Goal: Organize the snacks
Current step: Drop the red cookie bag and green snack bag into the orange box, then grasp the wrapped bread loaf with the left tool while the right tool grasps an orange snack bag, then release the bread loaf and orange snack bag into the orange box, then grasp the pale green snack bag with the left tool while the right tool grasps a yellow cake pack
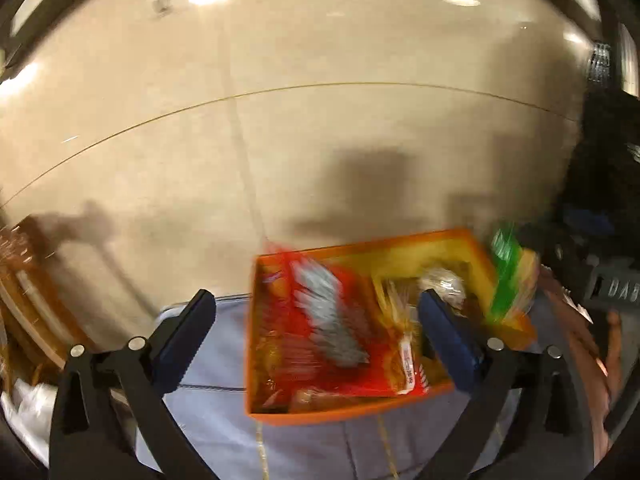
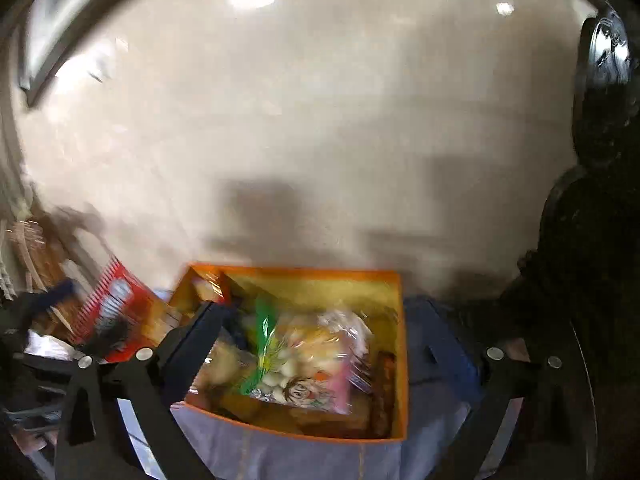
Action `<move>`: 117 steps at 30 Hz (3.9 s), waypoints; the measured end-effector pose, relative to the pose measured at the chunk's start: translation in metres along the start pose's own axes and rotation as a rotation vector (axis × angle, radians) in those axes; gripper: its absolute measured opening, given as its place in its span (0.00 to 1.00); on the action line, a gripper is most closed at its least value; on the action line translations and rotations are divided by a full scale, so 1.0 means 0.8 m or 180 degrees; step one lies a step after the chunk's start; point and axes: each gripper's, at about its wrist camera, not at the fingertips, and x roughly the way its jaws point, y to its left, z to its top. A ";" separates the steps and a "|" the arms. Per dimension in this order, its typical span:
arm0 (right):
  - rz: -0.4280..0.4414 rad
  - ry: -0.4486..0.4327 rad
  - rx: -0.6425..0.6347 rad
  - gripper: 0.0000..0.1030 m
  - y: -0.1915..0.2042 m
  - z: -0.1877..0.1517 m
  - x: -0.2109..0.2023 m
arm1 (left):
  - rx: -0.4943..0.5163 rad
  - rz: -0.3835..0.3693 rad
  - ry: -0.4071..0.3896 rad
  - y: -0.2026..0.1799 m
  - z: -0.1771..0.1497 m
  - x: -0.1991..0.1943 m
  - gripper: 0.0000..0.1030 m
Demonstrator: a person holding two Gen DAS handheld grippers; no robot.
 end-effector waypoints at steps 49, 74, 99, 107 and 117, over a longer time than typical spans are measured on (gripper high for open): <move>0.0109 0.1087 0.0075 0.16 0.057 -0.378 -0.108 | -0.0225 -0.0552 0.0645 -0.027 -0.378 -0.156 0.68; 0.0232 0.0281 0.0283 0.97 0.001 0.009 0.011 | -0.0478 0.0048 0.0534 0.023 0.043 0.031 0.96; -0.0822 0.1199 0.0710 0.35 -0.086 -0.443 -0.086 | 0.1087 -0.1024 0.1228 -0.205 -0.379 -0.162 0.96; -0.0868 0.0904 0.1002 0.35 -0.112 -0.441 -0.189 | 0.1042 -0.0914 0.1138 -0.243 -0.364 -0.145 0.96; -0.0905 0.0550 0.1058 0.35 -0.135 -0.421 -0.290 | 0.0459 -0.1121 0.1538 -0.240 -0.342 -0.107 0.36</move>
